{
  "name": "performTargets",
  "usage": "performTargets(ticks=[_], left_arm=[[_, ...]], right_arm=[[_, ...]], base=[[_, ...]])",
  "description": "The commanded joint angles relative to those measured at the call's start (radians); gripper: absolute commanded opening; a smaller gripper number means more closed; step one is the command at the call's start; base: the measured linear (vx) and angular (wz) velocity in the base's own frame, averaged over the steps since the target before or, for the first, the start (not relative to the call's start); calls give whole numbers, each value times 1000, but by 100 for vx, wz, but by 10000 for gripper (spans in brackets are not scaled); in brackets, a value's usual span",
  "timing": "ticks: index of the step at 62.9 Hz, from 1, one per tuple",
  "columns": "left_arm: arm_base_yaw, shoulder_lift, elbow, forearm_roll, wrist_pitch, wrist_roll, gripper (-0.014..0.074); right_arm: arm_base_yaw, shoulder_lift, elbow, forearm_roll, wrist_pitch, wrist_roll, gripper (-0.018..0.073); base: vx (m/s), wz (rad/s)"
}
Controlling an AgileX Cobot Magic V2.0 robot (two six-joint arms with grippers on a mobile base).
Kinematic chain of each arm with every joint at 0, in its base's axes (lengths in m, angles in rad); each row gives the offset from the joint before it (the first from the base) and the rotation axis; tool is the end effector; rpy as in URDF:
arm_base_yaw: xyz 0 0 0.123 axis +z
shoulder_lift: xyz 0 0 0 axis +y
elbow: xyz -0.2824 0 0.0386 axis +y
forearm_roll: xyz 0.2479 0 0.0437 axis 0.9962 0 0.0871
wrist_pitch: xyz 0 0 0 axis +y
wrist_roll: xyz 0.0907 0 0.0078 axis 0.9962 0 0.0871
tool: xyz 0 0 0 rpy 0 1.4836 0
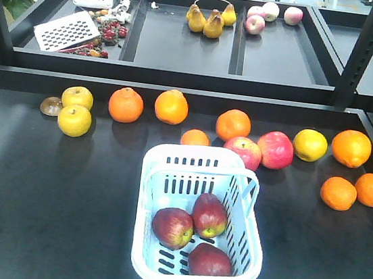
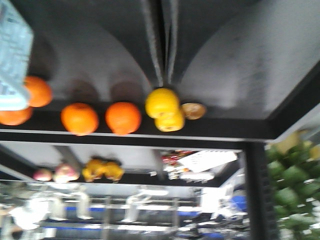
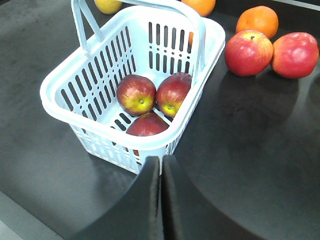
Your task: Pick three apples into basket with both arms
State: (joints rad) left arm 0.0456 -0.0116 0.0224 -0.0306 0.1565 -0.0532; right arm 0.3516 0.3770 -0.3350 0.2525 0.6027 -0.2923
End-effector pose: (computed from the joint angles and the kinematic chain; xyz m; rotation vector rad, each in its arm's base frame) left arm 0.0562 0.0021 0.1919 -0.1028 1.6477 -0.0328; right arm 0.0690 0.0391 0.2495 -0.5404 2.0528 0.3101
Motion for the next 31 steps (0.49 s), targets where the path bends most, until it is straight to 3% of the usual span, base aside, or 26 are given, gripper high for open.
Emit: performTargets(ticks=[1,31], left_arm=[[39,-17,10,0,-68,-17,-6],[45,-17,10,-7,-93,-33,-6]], right_arm=[[-3,5,-28,7,-60,1,-4],[-3,5,-28,7,-60,1,-4]], base=[[0,0],[0,0]])
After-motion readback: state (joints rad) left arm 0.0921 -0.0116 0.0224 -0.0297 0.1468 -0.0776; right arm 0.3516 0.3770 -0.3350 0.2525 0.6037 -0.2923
